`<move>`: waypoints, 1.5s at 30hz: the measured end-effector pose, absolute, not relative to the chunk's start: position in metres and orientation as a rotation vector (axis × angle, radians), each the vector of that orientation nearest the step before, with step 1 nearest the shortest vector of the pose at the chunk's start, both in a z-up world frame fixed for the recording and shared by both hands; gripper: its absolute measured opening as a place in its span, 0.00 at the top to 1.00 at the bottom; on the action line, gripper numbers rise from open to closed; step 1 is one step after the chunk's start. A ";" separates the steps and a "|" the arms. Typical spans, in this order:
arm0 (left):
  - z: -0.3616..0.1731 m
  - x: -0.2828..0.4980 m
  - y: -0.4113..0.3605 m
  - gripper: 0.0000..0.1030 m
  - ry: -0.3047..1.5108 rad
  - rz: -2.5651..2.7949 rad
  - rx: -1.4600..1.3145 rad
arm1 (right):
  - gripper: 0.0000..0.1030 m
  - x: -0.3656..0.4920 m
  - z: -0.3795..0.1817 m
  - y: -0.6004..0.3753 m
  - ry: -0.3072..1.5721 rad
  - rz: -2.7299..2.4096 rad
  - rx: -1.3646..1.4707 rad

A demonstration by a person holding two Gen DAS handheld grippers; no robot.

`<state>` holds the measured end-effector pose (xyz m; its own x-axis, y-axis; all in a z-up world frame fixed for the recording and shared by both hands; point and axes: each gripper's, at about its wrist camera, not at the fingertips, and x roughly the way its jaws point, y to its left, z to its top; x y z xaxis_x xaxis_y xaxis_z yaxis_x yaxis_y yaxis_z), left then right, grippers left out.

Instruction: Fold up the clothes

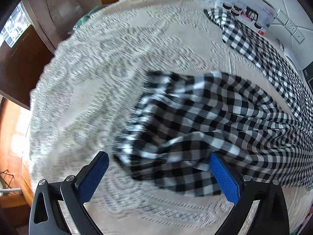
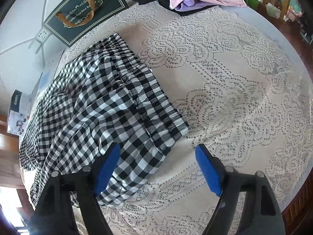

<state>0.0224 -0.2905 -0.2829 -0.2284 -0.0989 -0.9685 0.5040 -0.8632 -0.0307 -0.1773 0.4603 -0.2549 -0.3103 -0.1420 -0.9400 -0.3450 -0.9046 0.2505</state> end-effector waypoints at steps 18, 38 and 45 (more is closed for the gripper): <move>-0.204 0.037 -0.253 0.84 0.405 -2.287 1.705 | 0.94 -0.118 -0.166 0.455 0.323 2.574 -1.658; -0.172 -0.044 -0.268 0.00 0.369 -2.390 1.609 | 0.26 -0.131 -0.184 0.463 0.399 2.518 -1.701; -0.176 -0.166 -0.275 0.00 0.235 -2.373 1.747 | 0.15 -0.242 -0.158 0.441 0.353 2.605 -1.722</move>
